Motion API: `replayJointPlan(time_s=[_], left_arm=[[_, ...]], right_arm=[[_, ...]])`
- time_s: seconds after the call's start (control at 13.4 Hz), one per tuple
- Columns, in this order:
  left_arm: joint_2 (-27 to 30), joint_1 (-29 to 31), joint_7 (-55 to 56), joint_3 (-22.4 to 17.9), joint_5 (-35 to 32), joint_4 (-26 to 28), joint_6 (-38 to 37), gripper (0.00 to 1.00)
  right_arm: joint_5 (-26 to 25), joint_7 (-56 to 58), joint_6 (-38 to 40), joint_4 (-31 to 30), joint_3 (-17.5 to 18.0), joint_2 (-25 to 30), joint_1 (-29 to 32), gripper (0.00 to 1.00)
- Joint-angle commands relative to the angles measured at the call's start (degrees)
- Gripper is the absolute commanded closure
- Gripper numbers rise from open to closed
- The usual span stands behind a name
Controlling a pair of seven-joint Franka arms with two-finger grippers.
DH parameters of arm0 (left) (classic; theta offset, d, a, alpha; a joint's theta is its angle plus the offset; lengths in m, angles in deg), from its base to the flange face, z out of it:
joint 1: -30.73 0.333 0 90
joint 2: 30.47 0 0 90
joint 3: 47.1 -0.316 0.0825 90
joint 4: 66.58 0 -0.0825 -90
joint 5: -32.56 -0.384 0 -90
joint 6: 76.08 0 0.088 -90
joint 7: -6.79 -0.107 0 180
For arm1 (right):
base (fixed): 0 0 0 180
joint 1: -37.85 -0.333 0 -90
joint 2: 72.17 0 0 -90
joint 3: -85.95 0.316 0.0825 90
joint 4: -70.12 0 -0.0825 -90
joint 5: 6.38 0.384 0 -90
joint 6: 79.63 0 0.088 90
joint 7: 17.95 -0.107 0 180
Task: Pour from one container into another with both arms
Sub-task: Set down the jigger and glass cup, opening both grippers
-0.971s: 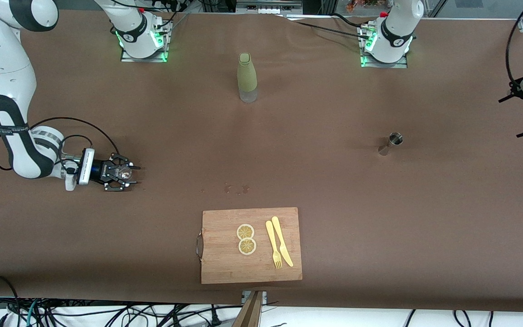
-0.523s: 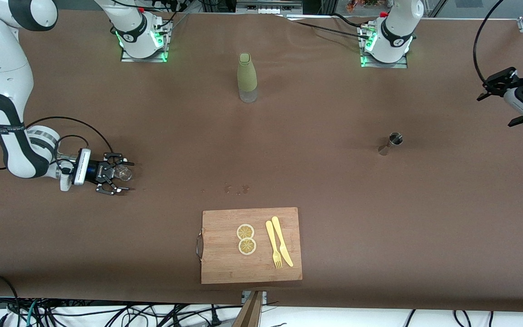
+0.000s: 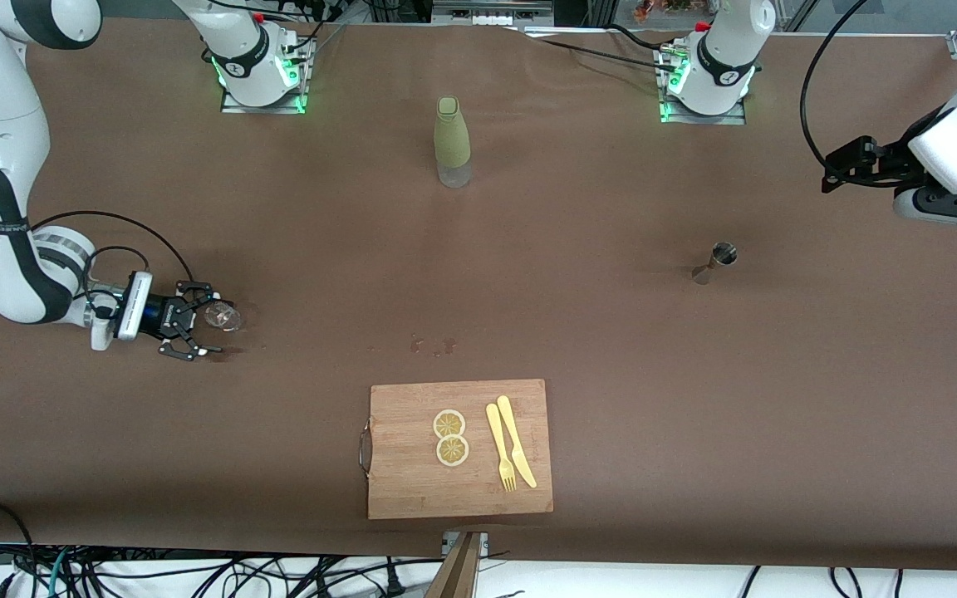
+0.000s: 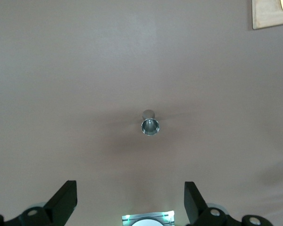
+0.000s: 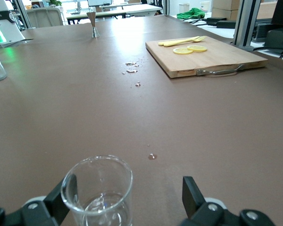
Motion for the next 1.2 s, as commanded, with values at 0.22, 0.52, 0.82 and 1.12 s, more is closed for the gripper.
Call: replayJointPlan(time_s=[0.22,0.52,0.82,1.12], left_arm=[[-0.51,0.12,1.12,-3.07,-1.63,-1.15,-2.52,0.0],[-0.94,0.21,3.04,-3.07,1.19,-2.64,0.1,0.0],[-1.04,0.03,4.19,-3.07,-0.91,-2.64,0.46,0.0],[-0.95,-2.24,4.37,-3.41,-1.01,-2.56,0.02,0.0]], right_arm=[[-3.3,-3.92,1.03,1.72,-1.35,4.66,0.26,0.0],[-4.9,-5.26,1.56,2.08,-1.26,5.29,0.26,0.0],[-4.99,-9.02,1.64,2.17,-1.52,6.16,0.0,0.0],[-8.84,-22.88,1.73,3.91,-1.26,9.84,-0.09,0.0]])
